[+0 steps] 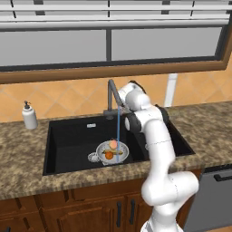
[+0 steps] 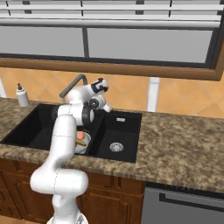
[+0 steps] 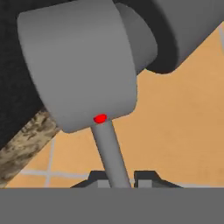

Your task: Put the colander in the sink, put the tangerine, banana, peach in the colander, and turn on the sink faucet and pour water over the colander.

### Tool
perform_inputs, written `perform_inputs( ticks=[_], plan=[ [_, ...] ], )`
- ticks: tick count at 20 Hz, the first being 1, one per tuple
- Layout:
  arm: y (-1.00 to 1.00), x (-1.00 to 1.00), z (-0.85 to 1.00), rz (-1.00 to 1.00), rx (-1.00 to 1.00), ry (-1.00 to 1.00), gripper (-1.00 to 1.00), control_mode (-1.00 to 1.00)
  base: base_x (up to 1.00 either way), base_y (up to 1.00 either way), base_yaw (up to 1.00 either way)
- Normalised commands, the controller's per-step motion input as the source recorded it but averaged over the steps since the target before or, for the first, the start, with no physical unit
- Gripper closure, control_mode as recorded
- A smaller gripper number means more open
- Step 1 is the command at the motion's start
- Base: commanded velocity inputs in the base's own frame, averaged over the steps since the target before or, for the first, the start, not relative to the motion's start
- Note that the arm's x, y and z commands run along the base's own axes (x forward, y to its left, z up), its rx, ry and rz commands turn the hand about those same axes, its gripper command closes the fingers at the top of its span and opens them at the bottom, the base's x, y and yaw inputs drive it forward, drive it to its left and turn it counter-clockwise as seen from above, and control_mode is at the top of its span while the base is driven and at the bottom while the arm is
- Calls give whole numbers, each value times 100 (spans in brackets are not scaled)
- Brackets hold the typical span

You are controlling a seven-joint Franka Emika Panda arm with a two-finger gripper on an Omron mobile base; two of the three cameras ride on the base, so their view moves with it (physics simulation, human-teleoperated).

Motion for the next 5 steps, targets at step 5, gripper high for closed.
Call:
perform_inputs(
  ticks=[5],
  plan=[
    [-100,-50,52,-1,73,0,100,-100,0,0,0]
  ],
)
